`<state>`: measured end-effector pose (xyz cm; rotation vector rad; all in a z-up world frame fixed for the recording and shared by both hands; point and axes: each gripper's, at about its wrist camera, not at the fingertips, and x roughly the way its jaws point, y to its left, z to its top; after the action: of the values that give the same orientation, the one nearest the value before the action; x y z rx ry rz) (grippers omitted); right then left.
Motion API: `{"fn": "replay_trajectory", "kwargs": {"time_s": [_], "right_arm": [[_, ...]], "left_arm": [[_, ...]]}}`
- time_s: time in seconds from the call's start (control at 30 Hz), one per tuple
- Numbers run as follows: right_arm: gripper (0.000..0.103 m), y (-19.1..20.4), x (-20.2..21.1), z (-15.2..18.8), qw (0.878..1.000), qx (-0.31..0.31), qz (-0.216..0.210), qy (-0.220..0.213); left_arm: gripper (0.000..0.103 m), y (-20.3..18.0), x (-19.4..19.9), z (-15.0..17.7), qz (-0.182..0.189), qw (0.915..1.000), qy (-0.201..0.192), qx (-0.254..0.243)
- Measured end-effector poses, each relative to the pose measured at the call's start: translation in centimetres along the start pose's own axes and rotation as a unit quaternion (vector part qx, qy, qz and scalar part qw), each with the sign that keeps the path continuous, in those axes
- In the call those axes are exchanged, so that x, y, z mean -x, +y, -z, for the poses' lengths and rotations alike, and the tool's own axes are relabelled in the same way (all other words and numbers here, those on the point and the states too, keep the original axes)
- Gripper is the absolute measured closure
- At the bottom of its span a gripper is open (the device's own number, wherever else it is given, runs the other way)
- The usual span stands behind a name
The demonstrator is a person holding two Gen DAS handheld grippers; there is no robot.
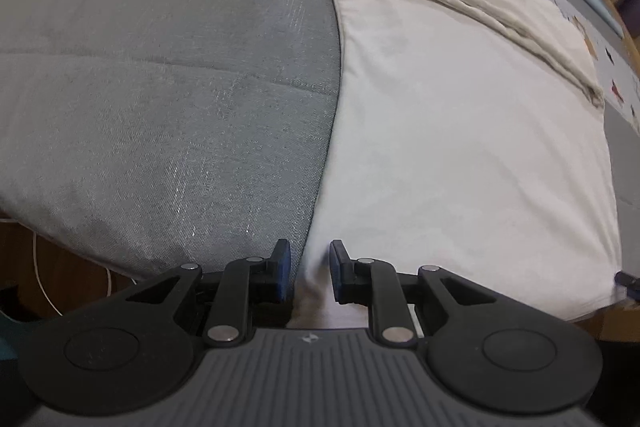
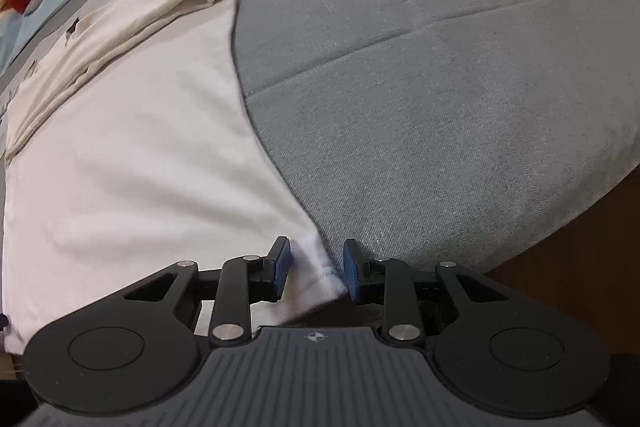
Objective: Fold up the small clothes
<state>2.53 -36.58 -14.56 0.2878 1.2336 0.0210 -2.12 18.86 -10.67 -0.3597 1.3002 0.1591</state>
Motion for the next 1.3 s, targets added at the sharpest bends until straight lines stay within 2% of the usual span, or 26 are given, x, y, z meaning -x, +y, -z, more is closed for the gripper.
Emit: {"fn": "replay_trajectory", "kwargs": {"time_s": [0.1, 0.27, 0.3, 0.33, 0.37, 0.57, 0.7, 1.0, 1.07, 1.1, 1.3], "right_arm": [[0.072, 0.5, -0.5, 0.0, 1.000, 0.014, 0.008, 0.002], [0.070, 1.0, -0.6, 0.1, 1.000, 0.029, 0.006, 0.001], [0.077, 1.1, -0.6, 0.1, 1.000, 0.031, 0.002, 0.001], [0.097, 1.1, -0.5, 0.1, 1.000, 0.030, -0.003, -0.001], [0.098, 0.9, -0.4, 0.0, 1.000, 0.027, -0.013, -0.002], [0.098, 0.9, 1.1, -0.1, 0.999, 0.016, -0.040, -0.023], [0.090, 0.7, -0.3, 0.1, 1.000, 0.009, -0.015, 0.013], [0.087, 1.4, -0.5, 0.3, 0.999, 0.032, -0.009, 0.013], [0.089, 1.5, -0.5, 0.3, 0.999, 0.036, -0.009, 0.011], [0.094, 1.6, -0.5, 0.3, 0.999, 0.037, -0.011, 0.011], [0.097, 1.7, 0.9, -0.2, 0.998, 0.032, -0.047, -0.019]], "left_arm": [[0.081, -0.3, -0.7, 0.1, -0.006, 0.9998, 0.017, -0.007], [0.084, -0.6, -1.0, 0.1, -0.009, 0.9997, 0.018, -0.012], [0.090, -0.6, -1.0, 0.1, -0.008, 0.9997, 0.017, -0.014], [0.092, -0.6, -1.0, 0.1, -0.007, 0.9997, 0.017, -0.016], [0.094, -0.5, -0.9, 0.1, -0.006, 0.9997, 0.015, -0.017], [0.095, -0.1, 0.2, 0.2, 0.021, 0.9998, 0.000, 0.003], [0.094, -0.4, -0.3, 0.2, 0.003, 0.9999, 0.011, -0.001], [0.093, -0.2, -0.8, 0.3, -0.003, 0.9998, 0.018, -0.004], [0.093, -0.2, -0.9, 0.3, -0.005, 0.9998, 0.017, -0.005], [0.093, -0.2, -0.9, 0.3, -0.005, 0.9998, 0.017, -0.005], [0.099, -0.6, -0.6, 0.3, 0.001, 0.9999, 0.002, -0.012]]}}
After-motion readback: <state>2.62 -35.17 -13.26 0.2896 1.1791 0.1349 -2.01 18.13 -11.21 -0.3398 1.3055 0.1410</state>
